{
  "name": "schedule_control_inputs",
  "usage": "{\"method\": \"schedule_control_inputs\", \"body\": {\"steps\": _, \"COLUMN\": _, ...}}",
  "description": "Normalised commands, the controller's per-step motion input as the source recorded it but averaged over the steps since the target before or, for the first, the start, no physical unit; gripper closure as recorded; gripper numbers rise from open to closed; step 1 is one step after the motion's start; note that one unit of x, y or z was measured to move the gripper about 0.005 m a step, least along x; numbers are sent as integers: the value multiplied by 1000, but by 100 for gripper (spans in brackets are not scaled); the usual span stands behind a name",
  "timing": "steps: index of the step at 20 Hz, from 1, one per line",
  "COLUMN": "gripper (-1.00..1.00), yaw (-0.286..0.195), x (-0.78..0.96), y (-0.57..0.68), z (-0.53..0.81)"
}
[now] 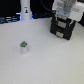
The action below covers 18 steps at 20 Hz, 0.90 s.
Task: Open the kcup holder, insert the kcup into the holder, and close the kcup holder
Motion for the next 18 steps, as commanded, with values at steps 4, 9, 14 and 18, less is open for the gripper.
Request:
{"method": "schedule_control_inputs", "body": {"steps": 4, "gripper": 100, "yaw": -20, "x": 6, "y": -2, "z": 2}}
{"method": "schedule_control_inputs", "body": {"steps": 9, "gripper": 100, "yaw": -17, "x": 170, "y": -11, "z": 29}}
{"method": "schedule_control_inputs", "body": {"steps": 14, "gripper": 100, "yaw": -18, "x": 630, "y": -222, "z": 130}}
{"method": "schedule_control_inputs", "body": {"steps": 18, "gripper": 100, "yaw": -30, "x": 788, "y": -238, "z": 158}}
